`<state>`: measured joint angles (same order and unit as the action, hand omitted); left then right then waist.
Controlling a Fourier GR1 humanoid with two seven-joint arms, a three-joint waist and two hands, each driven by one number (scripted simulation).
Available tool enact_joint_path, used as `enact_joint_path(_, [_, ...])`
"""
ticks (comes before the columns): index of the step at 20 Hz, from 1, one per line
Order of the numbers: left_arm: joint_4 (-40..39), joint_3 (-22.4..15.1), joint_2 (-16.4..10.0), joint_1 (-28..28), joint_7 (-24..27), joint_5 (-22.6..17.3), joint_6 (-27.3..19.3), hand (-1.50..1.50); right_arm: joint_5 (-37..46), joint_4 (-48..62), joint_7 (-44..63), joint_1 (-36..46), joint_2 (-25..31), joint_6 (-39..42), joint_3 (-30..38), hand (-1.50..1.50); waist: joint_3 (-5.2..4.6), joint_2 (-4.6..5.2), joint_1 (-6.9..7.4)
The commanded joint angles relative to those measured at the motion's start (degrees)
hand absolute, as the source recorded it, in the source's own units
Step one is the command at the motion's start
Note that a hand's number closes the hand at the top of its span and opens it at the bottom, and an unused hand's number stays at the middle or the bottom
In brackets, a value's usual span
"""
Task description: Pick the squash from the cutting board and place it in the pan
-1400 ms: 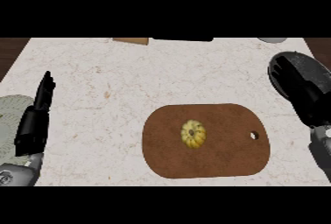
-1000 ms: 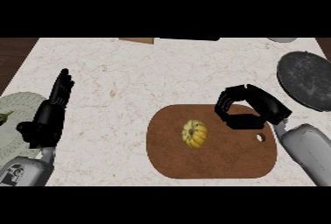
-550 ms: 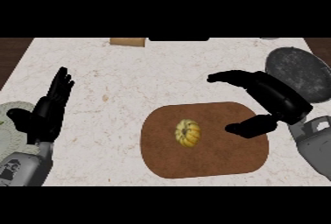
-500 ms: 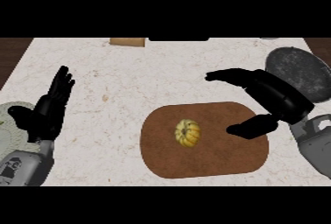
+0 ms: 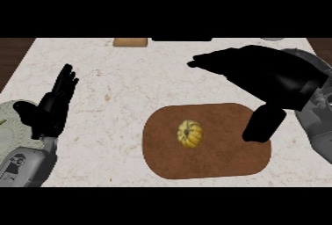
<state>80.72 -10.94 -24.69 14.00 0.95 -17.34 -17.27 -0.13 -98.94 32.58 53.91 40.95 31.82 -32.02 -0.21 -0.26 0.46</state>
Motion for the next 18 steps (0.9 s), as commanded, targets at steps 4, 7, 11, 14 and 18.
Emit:
enact_joint_path(4, [0.26,0.43,0.60,-1.07,0.77,0.87,1.82,0.00,4.26,7.38,10.91,11.43,-14.62,4.60,-4.68,-1.50,0.12,0.30,0.94])
enact_joint_path(7, [0.50,2.49,-1.15,2.07,-2.93,0.42,2.91,0.00,4.55,11.04,13.53,14.83,-19.77,6.01,-2.96,-1.50,0.14,0.24,0.67])
enact_joint_path(11, [1.12,2.52,1.29,1.15,-2.67,1.94,1.07,0.00,3.42,12.00,15.37,10.33,-25.08,6.45,-3.09,-1.50,0.18,0.21,0.02])
enact_joint_path(14, [-0.20,1.35,3.98,0.04,0.14,3.15,0.96,0.00,0.94,14.05,17.29,11.20,-29.15,8.35,-3.00,-1.50,0.16,0.26,-0.13])
enact_joint_path(18, [0.89,3.23,3.53,-0.19,-2.35,2.90,1.89,0.00,4.41,10.44,18.57,7.39,-30.49,9.18,-3.76,-1.50,0.19,0.18,-0.35])
